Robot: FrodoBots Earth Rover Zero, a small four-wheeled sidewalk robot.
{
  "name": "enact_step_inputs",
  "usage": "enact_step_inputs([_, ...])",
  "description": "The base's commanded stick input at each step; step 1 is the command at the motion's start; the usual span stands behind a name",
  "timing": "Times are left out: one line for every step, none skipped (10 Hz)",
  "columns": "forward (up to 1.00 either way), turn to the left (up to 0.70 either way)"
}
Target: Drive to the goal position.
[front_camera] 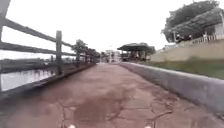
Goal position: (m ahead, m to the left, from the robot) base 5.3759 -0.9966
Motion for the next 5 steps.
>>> enact_step_inputs([1.00,-0.17])
enact_step_inputs([1.00,-0.29])
enact_step_inputs([1.00,-0.29])
enact_step_inputs([1.00,-0.29])
enact_step_inputs([1.00,-0.29])
